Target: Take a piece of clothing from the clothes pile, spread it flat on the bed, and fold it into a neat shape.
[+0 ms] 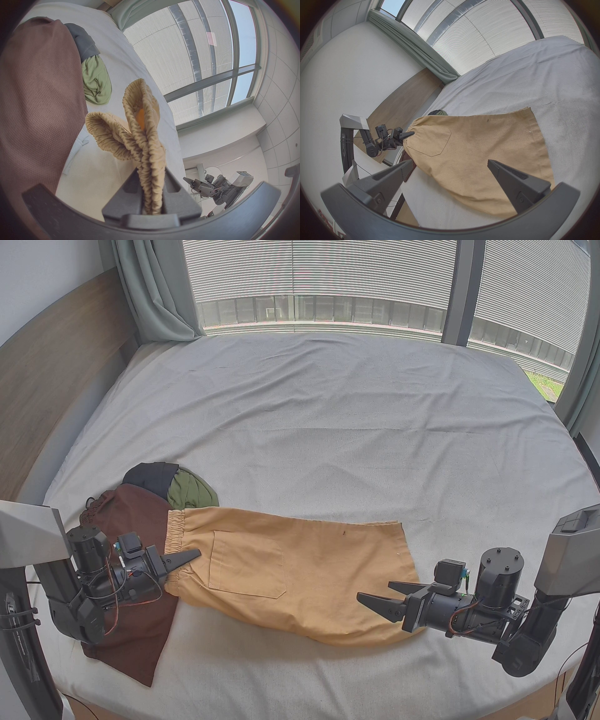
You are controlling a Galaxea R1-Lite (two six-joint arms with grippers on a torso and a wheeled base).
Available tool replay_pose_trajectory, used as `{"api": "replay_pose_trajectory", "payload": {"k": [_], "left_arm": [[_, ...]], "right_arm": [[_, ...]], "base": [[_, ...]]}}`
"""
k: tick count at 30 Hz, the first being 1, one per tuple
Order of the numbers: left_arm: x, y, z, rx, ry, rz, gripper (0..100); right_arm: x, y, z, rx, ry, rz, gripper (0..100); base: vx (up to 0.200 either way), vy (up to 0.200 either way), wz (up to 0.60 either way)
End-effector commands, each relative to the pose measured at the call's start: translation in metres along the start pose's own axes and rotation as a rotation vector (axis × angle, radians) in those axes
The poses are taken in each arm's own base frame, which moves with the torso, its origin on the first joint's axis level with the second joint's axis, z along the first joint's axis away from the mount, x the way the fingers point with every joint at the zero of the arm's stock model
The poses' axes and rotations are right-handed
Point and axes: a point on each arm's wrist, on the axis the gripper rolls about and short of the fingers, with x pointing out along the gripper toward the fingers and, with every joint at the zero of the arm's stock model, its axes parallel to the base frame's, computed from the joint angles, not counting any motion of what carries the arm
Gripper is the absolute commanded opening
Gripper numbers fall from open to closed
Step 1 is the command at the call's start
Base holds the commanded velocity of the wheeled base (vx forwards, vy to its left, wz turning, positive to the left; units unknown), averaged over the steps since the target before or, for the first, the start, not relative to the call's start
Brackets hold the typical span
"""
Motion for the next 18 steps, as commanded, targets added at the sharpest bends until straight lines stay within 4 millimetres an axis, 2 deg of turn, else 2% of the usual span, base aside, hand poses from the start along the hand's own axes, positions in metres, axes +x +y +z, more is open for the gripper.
{"api": "replay_pose_trajectory", "payload": {"k": [1,18], "left_arm": [[-0.006,-0.004,0.007,0.013,-0.022,-0.004,0],[-0.037,-0.003,0.023,0.024,-0.015,-0.06,0]], "right_arm": [[0.0,0.0,0.0,0.0,0.001,0.0,100],[0.0,0.0,0.0,0.001,0.002,0.001,100]], "base": [[0.0,0.0,0.0],[0.0,0.0,0.0]]}}
